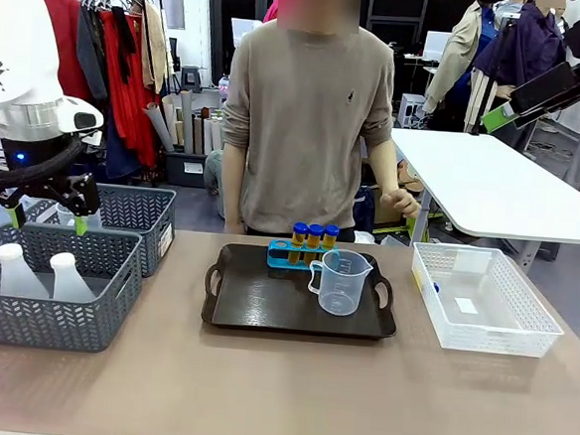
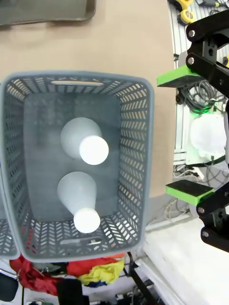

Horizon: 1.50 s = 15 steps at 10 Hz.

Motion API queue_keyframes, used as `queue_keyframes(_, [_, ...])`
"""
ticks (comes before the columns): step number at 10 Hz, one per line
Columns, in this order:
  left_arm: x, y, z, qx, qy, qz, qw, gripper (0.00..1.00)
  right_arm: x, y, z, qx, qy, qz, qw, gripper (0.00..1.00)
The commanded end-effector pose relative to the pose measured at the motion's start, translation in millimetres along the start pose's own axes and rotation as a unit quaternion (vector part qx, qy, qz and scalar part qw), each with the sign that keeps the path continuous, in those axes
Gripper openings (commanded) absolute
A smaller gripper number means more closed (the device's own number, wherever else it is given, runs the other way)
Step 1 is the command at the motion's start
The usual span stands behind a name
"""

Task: Prepare the laboratory tools.
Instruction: Pick up one Small flask and place it on the Handle tray.

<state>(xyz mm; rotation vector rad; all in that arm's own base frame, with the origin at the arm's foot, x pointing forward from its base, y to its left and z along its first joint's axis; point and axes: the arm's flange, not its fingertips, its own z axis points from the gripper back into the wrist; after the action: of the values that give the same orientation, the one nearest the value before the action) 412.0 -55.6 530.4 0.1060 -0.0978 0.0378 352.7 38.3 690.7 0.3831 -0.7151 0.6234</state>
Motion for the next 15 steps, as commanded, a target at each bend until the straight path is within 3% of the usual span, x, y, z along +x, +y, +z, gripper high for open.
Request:
queue_keyframes(1, [20.8,13.0,-18.6,-0.025,0.028,-0.001,0.999,1.0,0.3,0.3,0.0,0.008,-0.005,0.002,1.0,1.0])
queue_keyframes(5, [37.3,30.0,-63.9,-0.047,0.011,0.014,0.999,1.0,0.3,0.3,0.0,0.008,-0.005,0.002,1.0,1.0])
queue_keyframes(7, [42.2,31.0,-84.0,-0.069,0.026,0.015,0.997,1.0,0.3,0.3,0.0,0.008,-0.005,0.002,1.0,1.0])
queue_keyframes(15, [47.8,39.9,-134.3,-0.061,0.027,0.02,0.998,1.0,0.3,0.3,0.0,0.008,-0.005,0.002,1.0,1.0])
